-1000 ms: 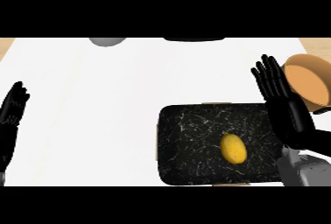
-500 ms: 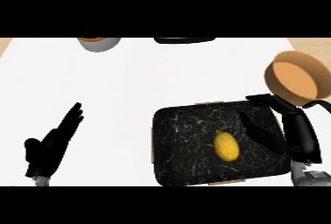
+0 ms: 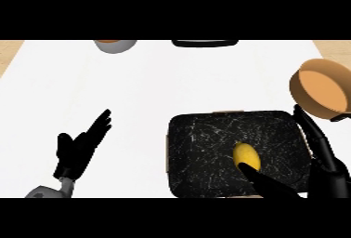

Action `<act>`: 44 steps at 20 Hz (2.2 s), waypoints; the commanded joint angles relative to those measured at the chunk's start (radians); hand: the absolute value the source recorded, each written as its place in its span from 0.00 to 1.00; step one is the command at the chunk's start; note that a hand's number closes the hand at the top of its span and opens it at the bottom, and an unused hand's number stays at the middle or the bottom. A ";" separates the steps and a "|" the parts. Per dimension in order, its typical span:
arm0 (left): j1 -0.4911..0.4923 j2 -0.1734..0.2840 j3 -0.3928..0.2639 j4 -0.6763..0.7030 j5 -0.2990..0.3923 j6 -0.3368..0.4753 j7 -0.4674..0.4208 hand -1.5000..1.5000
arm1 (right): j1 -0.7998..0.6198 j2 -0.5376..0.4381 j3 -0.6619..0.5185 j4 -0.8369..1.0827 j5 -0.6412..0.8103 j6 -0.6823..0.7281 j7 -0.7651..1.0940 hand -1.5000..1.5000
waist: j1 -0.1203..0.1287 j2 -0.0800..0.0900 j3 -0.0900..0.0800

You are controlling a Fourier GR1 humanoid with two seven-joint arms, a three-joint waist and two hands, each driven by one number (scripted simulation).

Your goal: Pick the lemon from the tray and place it in the pot

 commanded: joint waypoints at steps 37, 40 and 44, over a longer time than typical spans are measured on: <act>-0.030 -0.134 0.104 -0.002 -0.138 -0.098 0.087 0.50 | 0.086 -0.021 -0.166 0.214 -0.246 0.483 0.225 0.00 | 0.030 0.003 0.003; -0.022 -0.147 0.113 0.054 -0.142 -0.133 0.035 0.50 | 0.027 0.026 -0.184 0.275 -0.291 0.482 0.207 0.00 | 0.033 0.004 0.003; -0.043 -0.131 0.150 0.089 -0.155 -0.158 0.014 0.50 | 0.071 0.061 -0.194 0.300 -0.348 0.498 0.122 0.00 | 0.031 0.004 0.003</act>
